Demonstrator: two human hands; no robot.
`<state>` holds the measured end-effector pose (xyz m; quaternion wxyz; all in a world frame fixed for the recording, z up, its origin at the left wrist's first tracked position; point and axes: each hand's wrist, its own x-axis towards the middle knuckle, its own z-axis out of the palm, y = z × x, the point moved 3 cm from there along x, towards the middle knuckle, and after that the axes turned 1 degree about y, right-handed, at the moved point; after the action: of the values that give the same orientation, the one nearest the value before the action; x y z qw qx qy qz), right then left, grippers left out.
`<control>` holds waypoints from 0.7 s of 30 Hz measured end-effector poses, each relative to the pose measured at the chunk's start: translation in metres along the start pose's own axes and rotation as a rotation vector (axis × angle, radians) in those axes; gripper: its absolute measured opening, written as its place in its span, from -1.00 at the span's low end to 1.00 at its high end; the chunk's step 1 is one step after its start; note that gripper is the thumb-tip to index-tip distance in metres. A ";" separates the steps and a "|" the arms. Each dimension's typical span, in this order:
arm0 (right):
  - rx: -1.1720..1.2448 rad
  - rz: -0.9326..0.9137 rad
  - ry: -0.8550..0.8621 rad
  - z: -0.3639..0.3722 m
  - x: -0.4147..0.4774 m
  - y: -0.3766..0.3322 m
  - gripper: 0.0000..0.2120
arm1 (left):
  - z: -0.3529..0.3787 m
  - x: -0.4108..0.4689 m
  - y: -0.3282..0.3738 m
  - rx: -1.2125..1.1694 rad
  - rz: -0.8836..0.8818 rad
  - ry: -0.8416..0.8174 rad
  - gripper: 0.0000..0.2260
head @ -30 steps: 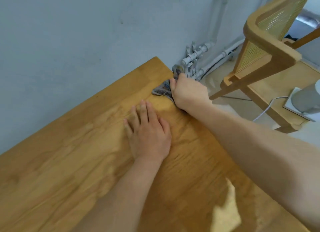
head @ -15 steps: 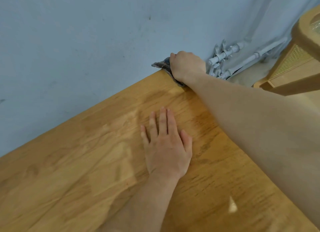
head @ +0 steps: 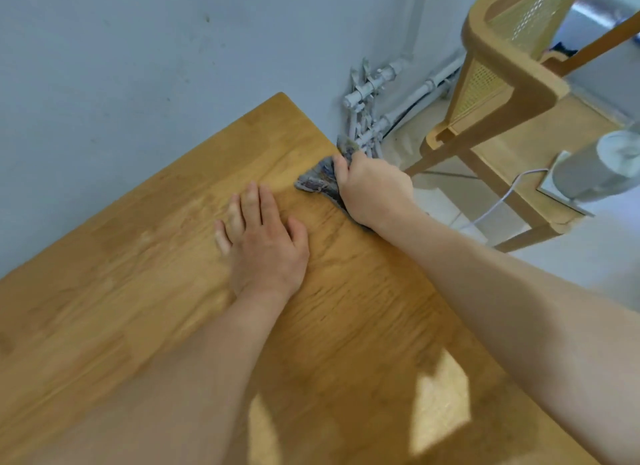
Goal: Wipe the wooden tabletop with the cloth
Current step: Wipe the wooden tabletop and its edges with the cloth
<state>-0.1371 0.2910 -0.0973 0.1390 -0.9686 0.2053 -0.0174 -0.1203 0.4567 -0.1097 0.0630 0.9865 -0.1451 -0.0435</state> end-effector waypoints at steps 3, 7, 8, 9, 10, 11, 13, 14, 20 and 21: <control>0.029 0.101 -0.034 -0.008 -0.039 0.016 -0.73 | -0.001 0.000 0.001 -0.005 0.018 0.038 -0.46; 0.056 0.271 -0.052 -0.006 -0.099 0.047 -0.65 | -0.001 -0.005 0.003 0.007 0.042 0.042 -0.46; 0.081 0.336 -0.036 -0.006 -0.115 0.054 -0.61 | -0.002 -0.005 0.003 0.000 0.046 0.044 -0.46; 0.067 0.370 -0.016 -0.006 -0.131 0.058 -0.60 | -0.002 -0.006 0.003 -0.014 0.048 0.045 -0.46; 0.049 0.397 -0.005 -0.007 -0.148 0.062 -0.60 | -0.003 -0.006 0.003 -0.028 0.054 0.046 -0.46; 0.039 0.412 0.009 -0.009 -0.164 0.067 -0.61 | -0.002 -0.005 0.003 -0.037 0.064 0.050 -0.45; 0.039 0.434 0.032 -0.013 -0.199 0.078 -0.62 | -0.002 -0.004 0.001 -0.037 0.083 0.056 -0.45; 0.033 0.452 0.034 -0.015 -0.217 0.087 -0.61 | -0.002 -0.003 0.000 -0.032 0.084 0.058 -0.45; 0.010 0.583 0.036 -0.023 -0.284 0.117 -0.59 | -0.004 -0.010 0.013 -0.049 0.362 0.123 -0.55; 0.006 0.608 0.031 -0.021 -0.279 0.117 -0.58 | -0.003 -0.010 0.017 -0.058 0.438 0.123 -0.57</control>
<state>-0.4408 0.2949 -0.1027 0.1374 -0.8620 0.4878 0.0095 -0.1343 0.4442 -0.1038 0.1078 0.9300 -0.3504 0.0273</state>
